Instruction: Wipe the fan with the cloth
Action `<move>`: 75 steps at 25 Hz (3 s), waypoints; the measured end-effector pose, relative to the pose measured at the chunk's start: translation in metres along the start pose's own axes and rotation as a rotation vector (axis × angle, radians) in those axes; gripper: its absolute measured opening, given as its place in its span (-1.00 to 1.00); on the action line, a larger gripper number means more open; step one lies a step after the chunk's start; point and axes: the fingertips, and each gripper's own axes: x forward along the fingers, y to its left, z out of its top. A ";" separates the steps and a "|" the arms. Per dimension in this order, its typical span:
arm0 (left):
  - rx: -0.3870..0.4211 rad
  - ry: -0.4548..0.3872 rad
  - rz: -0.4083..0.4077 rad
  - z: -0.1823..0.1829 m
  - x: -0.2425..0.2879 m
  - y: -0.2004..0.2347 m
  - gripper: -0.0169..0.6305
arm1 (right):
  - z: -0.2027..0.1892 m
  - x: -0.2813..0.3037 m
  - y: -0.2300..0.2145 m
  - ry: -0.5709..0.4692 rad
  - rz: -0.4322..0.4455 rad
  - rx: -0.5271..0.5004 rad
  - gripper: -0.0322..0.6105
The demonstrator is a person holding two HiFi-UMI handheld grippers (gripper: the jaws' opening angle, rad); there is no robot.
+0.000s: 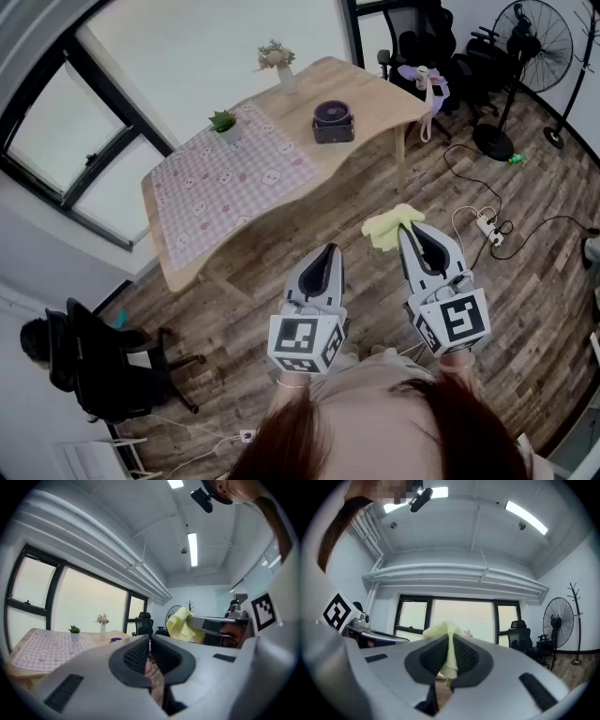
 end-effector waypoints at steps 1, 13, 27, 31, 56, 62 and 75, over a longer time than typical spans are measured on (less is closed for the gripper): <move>-0.002 0.000 0.003 -0.001 0.001 -0.004 -0.90 | 0.000 -0.003 -0.003 0.000 -0.004 0.009 -0.83; -0.007 0.011 0.065 -0.011 0.010 -0.043 -0.90 | -0.007 -0.027 -0.035 -0.014 0.030 0.060 -0.82; 0.005 0.016 0.036 -0.013 0.058 -0.026 -0.90 | -0.025 0.010 -0.058 -0.003 0.035 0.074 -0.82; 0.012 0.017 0.018 -0.011 0.081 -0.012 -0.90 | -0.027 0.034 -0.064 -0.004 0.034 0.063 -0.82; -0.004 0.020 -0.059 0.014 0.189 0.131 -0.90 | -0.038 0.208 -0.077 0.026 -0.047 0.038 -0.82; -0.024 0.031 -0.069 0.015 0.202 0.161 -0.90 | -0.042 0.234 -0.066 0.057 -0.049 0.027 -0.82; -0.055 0.020 -0.052 0.012 0.232 0.195 -0.90 | -0.051 0.283 -0.076 0.069 -0.031 -0.002 -0.82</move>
